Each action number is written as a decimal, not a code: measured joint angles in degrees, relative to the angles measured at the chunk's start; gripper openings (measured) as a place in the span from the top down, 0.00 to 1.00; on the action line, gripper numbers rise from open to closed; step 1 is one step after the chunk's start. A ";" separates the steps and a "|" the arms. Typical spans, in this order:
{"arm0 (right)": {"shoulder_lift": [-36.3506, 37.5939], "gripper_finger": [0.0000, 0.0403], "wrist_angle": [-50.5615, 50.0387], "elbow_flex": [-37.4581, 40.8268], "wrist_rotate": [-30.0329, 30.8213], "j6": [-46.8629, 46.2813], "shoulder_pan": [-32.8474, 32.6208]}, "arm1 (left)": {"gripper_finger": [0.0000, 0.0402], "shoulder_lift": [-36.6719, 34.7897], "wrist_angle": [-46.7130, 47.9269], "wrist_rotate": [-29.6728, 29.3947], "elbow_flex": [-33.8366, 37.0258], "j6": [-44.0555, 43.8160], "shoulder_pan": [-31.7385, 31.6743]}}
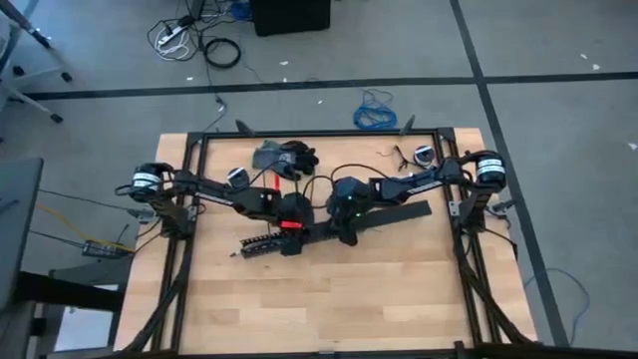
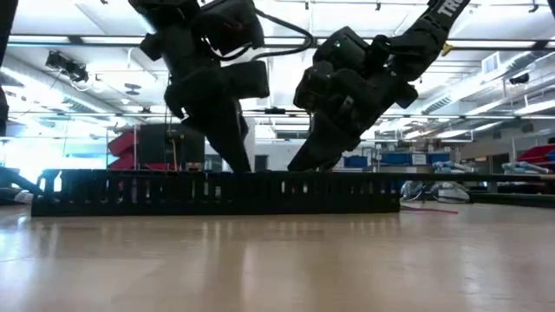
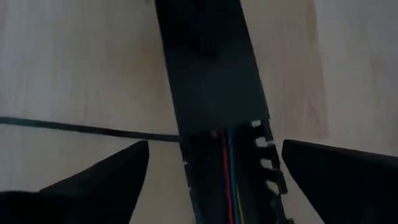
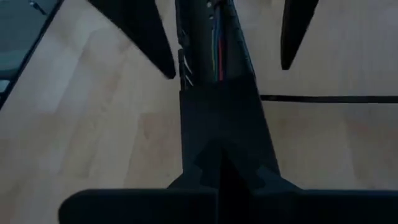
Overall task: Ziptie cables
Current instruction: Close the black cable duct cover
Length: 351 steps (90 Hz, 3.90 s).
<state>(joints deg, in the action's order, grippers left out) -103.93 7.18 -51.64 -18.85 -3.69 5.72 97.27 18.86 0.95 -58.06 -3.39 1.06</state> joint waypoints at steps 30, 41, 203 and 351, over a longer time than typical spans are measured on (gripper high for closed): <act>-0.03 1.00 1.55 0.04 3.30 -1.80 -0.03 | 0.05 0.24 -0.06 -1.06 0.11 -4.58 0.17; -0.03 1.00 1.80 0.04 4.35 -2.33 -0.14 | 0.05 0.96 -0.03 -1.09 0.11 -4.77 0.17; -0.10 1.00 4.33 0.00 1.55 -2.28 0.06 | 0.27 2.21 1.53 -1.49 0.11 -5.80 0.20; -5.50 1.00 10.69 -3.41 -2.86 -0.29 -0.53 | 0.40 4.26 0.70 -1.27 0.20 -5.62 0.22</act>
<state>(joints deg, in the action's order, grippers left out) -109.43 17.87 -55.05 -21.71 -3.99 5.19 101.54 19.56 -0.32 -57.87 -9.01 1.28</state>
